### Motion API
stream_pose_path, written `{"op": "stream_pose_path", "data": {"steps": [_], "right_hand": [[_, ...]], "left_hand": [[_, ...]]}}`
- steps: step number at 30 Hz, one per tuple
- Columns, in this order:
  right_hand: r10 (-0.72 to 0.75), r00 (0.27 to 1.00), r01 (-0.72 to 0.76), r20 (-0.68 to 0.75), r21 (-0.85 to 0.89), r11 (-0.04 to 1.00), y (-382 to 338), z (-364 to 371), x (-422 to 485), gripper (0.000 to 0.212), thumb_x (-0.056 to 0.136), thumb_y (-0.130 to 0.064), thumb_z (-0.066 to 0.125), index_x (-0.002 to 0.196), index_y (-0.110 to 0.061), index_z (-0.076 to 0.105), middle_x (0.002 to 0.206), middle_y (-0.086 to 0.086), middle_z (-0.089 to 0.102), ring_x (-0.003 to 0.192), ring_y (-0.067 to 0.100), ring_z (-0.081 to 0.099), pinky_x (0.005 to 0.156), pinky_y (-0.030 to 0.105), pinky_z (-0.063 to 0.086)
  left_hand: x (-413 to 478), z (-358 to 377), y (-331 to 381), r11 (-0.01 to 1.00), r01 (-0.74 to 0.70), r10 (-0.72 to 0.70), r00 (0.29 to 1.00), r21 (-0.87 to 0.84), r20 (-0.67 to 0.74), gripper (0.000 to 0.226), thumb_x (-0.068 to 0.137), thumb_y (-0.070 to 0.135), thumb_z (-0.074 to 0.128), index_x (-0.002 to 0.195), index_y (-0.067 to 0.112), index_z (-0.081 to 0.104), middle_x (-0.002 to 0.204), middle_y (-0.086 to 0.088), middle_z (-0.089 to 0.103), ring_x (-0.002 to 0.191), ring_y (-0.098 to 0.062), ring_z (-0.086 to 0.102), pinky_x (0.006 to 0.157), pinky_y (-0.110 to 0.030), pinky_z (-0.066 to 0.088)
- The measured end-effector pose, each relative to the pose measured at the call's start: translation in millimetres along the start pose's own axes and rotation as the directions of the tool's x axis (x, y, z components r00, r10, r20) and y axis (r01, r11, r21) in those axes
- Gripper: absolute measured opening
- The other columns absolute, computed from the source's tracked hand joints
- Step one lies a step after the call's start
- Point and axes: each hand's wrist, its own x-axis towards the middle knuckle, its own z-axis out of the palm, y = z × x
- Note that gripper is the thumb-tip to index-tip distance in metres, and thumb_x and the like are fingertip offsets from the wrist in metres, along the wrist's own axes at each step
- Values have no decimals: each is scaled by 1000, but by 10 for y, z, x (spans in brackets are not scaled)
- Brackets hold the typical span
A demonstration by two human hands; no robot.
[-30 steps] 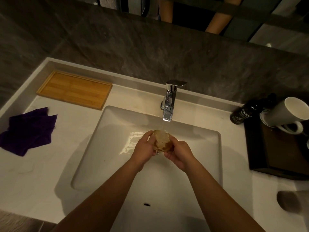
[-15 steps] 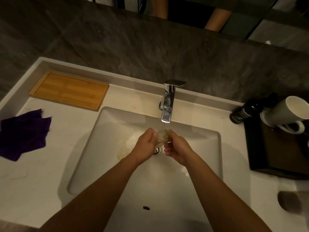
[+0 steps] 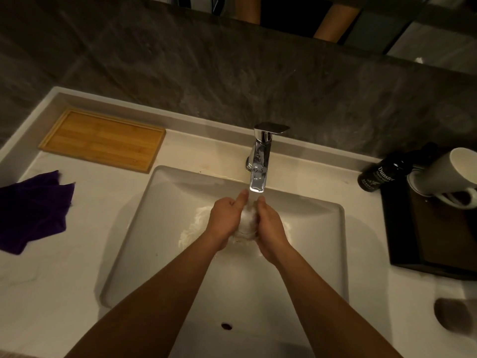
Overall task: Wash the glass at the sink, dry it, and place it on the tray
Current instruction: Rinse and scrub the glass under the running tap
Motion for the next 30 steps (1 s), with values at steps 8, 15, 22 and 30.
{"op": "stream_pose_path", "data": {"steps": [8,15,22,30], "right_hand": [[-103,992,89,-70,-178,980,45,-19,118,59,102,-54,48,104,-1,75,102,26,78,98,45,75,89,49,61],[-86,978,74,-189,-70,995,55,155,41,42,106,-45,48,110,-9,70,106,15,77,100,32,74,88,45,59],[-124,978,106,-166,-113,988,30,105,75,39,107,-36,50,101,-6,75,97,13,79,88,28,75,82,40,57],[-186,979,159,-88,-247,956,28,-15,137,44,107,-38,50,85,-4,68,79,6,67,75,18,62,73,35,49]], "left_hand": [[-23,13,-16,969,155,-122,977,-192,175,52,94,58,57,87,10,75,81,-8,79,71,-21,76,53,-26,53],[-104,128,-71,899,144,-137,990,-413,46,51,97,54,55,105,8,76,99,-15,80,90,-32,78,80,-48,61],[-47,51,-39,961,74,-60,996,-265,64,45,95,51,60,88,10,77,83,-11,80,78,-27,77,62,-31,57],[43,-28,-55,982,81,-50,983,-171,176,46,95,52,61,85,9,75,81,-10,78,72,-20,75,61,-29,54]]}}
